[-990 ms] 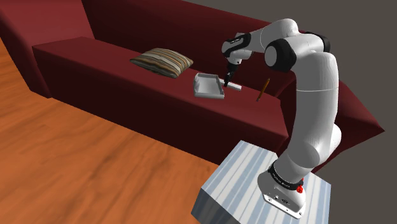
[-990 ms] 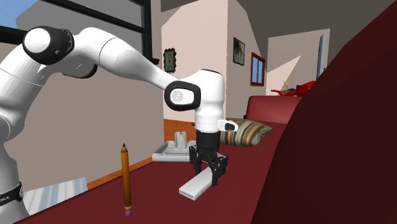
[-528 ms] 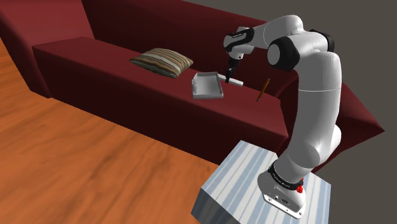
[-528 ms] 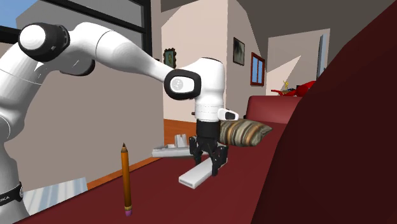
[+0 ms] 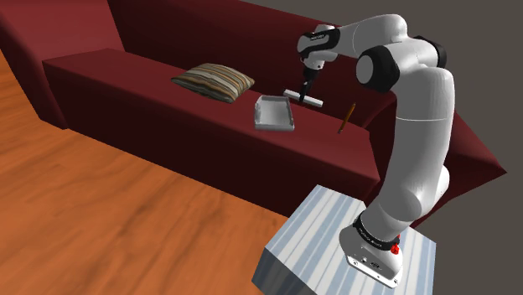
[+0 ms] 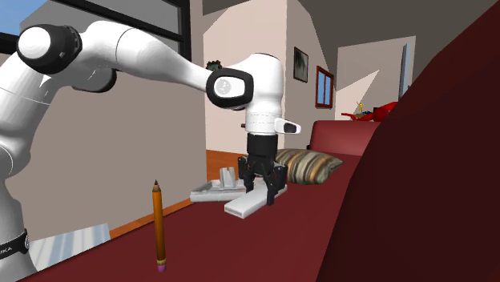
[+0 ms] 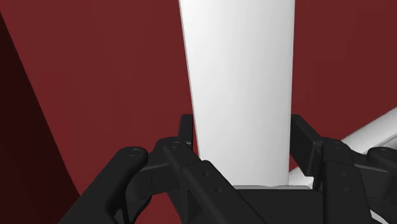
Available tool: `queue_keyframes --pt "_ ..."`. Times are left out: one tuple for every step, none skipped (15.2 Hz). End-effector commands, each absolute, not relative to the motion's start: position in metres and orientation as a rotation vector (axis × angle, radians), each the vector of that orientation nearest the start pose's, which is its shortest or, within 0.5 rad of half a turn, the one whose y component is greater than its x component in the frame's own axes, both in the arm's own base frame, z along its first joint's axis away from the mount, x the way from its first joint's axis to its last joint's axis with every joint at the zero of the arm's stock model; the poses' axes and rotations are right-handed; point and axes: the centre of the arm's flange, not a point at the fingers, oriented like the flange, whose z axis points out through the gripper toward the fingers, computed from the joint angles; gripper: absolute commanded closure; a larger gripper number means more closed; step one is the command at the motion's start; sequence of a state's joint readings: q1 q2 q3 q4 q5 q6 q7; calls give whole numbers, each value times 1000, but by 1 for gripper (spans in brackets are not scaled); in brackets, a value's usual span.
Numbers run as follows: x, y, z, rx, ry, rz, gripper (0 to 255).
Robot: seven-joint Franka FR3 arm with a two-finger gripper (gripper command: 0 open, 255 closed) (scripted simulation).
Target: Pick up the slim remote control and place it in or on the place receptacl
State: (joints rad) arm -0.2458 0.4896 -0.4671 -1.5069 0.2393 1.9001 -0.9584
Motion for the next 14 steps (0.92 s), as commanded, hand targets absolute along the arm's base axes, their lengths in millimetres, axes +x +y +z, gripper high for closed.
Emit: queue_keyframes --pt "555 -395 413 -3087 -319 32 255" --pt "555 -395 418 -3087 -319 32 255" --pt "555 -395 424 -3087 -319 32 255" --pt "555 -395 429 -3087 -319 32 255" --pt "555 -395 434 -3087 -319 32 255" --pt "555 -395 439 -3087 -319 32 255" --pt "555 -395 445 -3087 -319 32 255" --pt "555 -395 450 -3087 -319 32 255" --pt "555 -395 455 -3087 -319 32 255" --pt "555 -395 461 -3087 -319 32 255" --pt "555 -395 466 -3087 -319 32 255" --pt "555 -395 471 -3087 -319 32 255" --pt "555 -395 476 -3087 -319 32 255" --pt "555 -395 482 -3087 -319 32 255"
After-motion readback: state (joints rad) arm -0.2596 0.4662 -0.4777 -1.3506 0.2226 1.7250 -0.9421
